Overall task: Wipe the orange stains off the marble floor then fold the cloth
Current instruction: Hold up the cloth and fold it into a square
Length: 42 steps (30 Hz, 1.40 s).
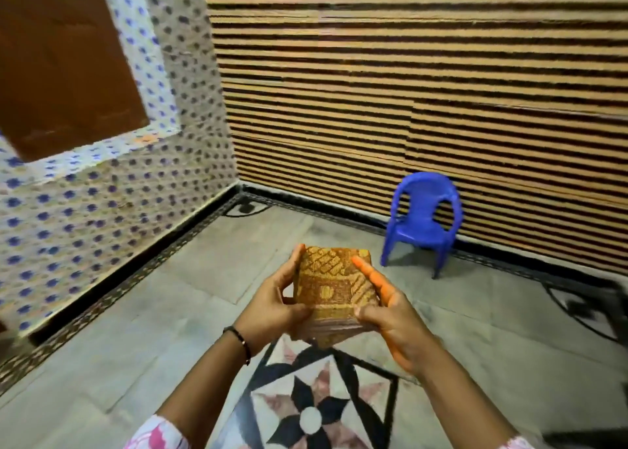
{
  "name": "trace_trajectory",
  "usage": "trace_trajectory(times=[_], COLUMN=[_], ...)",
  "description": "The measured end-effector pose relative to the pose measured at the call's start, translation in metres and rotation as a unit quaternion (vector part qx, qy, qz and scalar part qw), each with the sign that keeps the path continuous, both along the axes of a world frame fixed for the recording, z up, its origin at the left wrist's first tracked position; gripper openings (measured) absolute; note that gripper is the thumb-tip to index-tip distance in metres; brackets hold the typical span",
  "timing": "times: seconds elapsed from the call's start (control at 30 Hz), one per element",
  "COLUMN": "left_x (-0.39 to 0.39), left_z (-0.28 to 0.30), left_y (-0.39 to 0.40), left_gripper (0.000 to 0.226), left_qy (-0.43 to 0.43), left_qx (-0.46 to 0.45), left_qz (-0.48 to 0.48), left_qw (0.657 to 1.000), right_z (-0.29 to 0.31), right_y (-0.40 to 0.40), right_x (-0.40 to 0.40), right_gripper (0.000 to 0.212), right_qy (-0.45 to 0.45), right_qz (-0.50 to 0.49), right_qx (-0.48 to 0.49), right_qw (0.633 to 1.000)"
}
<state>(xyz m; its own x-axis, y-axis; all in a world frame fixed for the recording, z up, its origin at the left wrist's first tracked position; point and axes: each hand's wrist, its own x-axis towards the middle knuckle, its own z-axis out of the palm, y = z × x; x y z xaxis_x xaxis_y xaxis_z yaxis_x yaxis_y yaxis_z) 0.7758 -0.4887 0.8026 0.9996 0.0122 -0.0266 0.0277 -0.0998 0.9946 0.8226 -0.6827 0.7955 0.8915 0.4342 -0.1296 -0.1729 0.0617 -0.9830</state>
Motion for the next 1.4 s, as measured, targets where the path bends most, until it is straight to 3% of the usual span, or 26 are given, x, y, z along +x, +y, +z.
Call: trace_trajectory(times=[0.3, 0.6, 0.97, 1.27, 1.4], left_x=[0.155, 0.331, 0.553, 0.715, 0.788], left_z=[-0.012, -0.032, -0.048, -0.104, -0.128], left_y=[-0.110, -0.156, -0.196, -0.241, -0.267], left_gripper=[0.088, 0.090, 0.086, 0.086, 0.087], left_qy=[0.013, -0.005, 0.006, 0.079, 0.125], left_qx=[0.001, -0.026, 0.000, -0.009, -0.004], left_qz=[-0.124, -0.147, -0.209, -0.178, -0.140], left_qw=[0.992, 0.989, 0.978, 0.981, 0.982], right_z=[-0.011, -0.025, -0.042, -0.094, -0.117], right_y=[-0.116, -0.155, -0.196, -0.244, -0.269], right_x=[0.106, 0.267, 0.471, 0.639, 0.720], right_gripper=[0.080, 0.065, 0.064, 0.066, 0.052], right_qy=[0.040, 0.051, 0.076, 0.052, 0.099], right_qz=[-0.129, -0.200, -0.233, -0.232, -0.219], right_qx=[-0.012, -0.004, 0.008, -0.037, -0.075], right_qw=[0.991, 0.979, 0.969, 0.971, 0.968])
